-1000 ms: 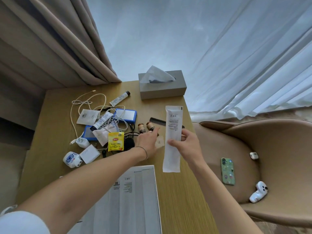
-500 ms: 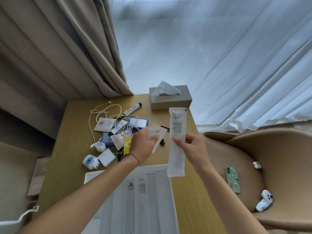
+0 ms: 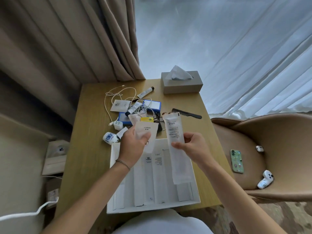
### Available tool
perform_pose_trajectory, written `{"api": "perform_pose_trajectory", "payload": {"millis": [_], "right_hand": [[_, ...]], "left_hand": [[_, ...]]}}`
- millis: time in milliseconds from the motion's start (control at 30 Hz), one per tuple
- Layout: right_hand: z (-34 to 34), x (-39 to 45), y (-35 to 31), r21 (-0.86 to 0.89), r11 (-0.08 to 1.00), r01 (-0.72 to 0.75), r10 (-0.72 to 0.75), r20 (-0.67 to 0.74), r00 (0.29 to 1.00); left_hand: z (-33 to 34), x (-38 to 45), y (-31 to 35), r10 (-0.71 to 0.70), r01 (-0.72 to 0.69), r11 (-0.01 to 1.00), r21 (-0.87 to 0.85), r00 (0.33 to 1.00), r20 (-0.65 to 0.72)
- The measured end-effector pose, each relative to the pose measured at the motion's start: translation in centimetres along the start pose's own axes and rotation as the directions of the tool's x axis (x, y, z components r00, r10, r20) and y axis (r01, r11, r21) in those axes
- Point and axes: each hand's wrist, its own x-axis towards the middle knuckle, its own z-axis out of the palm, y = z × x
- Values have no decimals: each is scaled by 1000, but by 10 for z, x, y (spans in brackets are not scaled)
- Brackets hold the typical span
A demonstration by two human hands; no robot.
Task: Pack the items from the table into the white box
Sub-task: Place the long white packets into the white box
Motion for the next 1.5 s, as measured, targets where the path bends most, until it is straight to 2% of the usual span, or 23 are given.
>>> {"api": "perform_pose_trajectory", "payload": {"millis": [233, 333, 433, 700, 800, 933, 1033, 1100, 1167, 1233, 1333, 1500], "right_hand": [[35, -11, 32, -316, 939, -138, 160, 44, 986], [50, -11, 46, -502, 851, -153, 210, 58, 976], [58, -7, 60, -647, 737, -199, 241, -24, 970], [73, 6, 77, -745, 606, -279, 318, -94, 943], [77, 7, 80, -846, 470, -253, 310, -111, 944], [83, 3, 77, -970, 210, -119, 222, -71, 972], [91, 3, 84, -971, 237, 34, 107, 61, 992], [98, -1, 88, -960, 247, 128, 118, 161, 980], [102, -3, 93, -963, 204, 173, 176, 210, 962], [101, -1, 95, -972, 155, 175, 208, 205, 956], [100, 2, 97, -975, 163, 150, 209, 182, 961], [103, -4, 105, -947, 305, 99, 233, 175, 957]], "left_hand": [[-29, -24, -27, -62, 60, 997, -54, 997, -36], [-38, -30, -39, -72, 71, 997, -19, 996, -43], [-43, -35, -49, -77, 78, 997, 8, 996, -36], [-47, -43, -60, -90, 89, 994, 59, 996, 7], [-46, -45, -65, -109, 106, 990, 88, 994, 24], [-44, -47, -71, -123, 117, 986, 121, 991, 44], [-41, -47, -74, -136, 128, 982, 137, 989, 52], [-38, -46, -76, -155, 144, 976, 166, 986, 60], [-35, -44, -79, -193, 178, 967, 181, 979, 71], [-32, -42, -82, -237, 215, 956, 200, 967, 94], [-26, -39, -86, -273, 236, 938, 255, 955, 117], [-12, -31, -96, -252, 195, 896, 399, 963, 95]]}}
